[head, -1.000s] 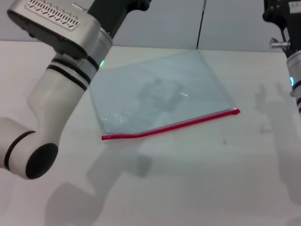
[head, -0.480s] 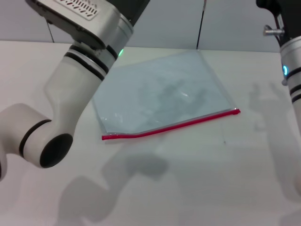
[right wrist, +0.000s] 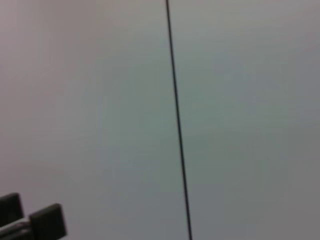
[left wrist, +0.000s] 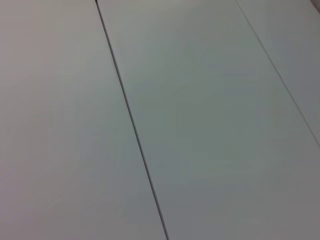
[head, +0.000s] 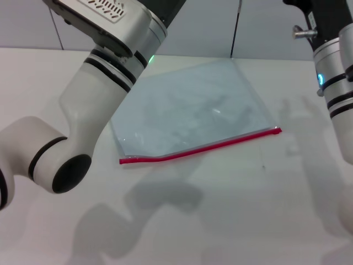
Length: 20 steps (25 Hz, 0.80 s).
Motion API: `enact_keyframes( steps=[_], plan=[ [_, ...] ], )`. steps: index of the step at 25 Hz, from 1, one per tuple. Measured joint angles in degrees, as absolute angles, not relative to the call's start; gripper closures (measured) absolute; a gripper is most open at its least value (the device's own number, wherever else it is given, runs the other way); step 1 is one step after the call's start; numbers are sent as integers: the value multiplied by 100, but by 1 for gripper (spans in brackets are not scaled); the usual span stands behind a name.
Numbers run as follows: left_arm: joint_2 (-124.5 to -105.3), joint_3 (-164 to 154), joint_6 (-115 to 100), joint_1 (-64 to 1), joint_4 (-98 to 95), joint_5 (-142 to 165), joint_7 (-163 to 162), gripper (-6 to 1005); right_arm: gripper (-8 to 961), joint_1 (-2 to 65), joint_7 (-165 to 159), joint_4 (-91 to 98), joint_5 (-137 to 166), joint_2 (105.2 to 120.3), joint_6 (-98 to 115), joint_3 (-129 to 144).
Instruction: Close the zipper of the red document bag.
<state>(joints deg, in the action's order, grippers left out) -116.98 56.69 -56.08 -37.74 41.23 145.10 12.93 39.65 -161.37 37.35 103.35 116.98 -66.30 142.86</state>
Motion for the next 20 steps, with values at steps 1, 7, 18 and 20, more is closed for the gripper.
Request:
enact_keyframes(
  steps=[1,7,18,20],
  plan=[
    [-11698,5663,-5608,-3784,4102,14510,1280,287,519,3982,-16137,3736,10337,11698,-6633,14321],
    [-11698,5612,-5608,-3800,4048,14510,1275,287,519,4006,-16137,3736,10352,11698,-6636,14361],
    [-11698,5590,-5617,-3846,4000,14510,1274,287,519,4049,-16137,3707,10340,11689,-6624,14432],
    [-11698,5590,-5617,-3850,3973,14510,1274,287,519,4053,-16137,3692,10338,11689,-6621,14432]
  ],
)
